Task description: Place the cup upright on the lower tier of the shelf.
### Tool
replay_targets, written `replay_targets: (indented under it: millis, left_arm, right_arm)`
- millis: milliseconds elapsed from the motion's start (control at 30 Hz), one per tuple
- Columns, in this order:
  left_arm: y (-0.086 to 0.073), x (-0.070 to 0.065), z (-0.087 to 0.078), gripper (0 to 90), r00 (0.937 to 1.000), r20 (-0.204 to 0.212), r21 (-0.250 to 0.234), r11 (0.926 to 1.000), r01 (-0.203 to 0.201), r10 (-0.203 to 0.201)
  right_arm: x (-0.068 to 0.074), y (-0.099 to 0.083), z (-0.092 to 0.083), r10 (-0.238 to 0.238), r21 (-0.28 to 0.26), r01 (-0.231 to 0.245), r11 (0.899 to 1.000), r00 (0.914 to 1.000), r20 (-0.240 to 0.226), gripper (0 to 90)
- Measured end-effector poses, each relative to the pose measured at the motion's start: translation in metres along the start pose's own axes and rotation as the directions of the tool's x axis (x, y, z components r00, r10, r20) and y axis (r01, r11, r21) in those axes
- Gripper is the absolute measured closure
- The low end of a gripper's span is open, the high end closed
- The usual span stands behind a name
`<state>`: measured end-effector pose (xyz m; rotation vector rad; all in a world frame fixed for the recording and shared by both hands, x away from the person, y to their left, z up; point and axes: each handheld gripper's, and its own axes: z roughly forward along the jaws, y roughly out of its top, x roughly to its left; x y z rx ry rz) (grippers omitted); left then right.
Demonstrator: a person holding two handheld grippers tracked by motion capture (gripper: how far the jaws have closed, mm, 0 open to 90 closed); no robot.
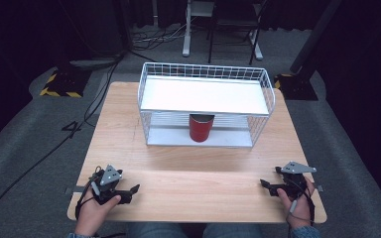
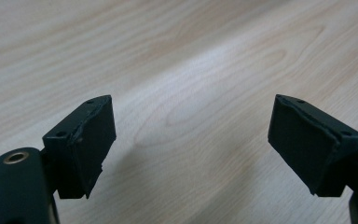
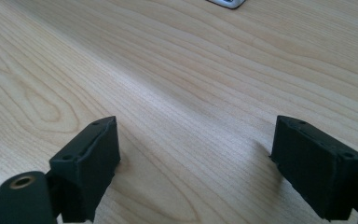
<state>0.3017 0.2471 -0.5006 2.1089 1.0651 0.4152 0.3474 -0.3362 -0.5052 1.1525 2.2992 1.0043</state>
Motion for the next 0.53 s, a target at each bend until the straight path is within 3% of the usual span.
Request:
replay_targets:
  millis: [133,533]
  left_arm:
    - [-0.0018,0.0003,0.0050,15.5,0.9996,-0.007,0.050,0.9984,-0.026,0.026]
    - [-0.0016,0.0009,0.0057,14.4,0.9997,-0.005,0.051,0.9984,-0.024,0.024]
  right_arm:
    - [0.0001,0.0000,0.0000,-0.002,-0.001,0.002,1.000,1.0000,0.001,15.4]
    - [0.0005,-0.0001,0.0000,-0.004,-0.004,0.004,1.000,1.0000,0.003,15.4]
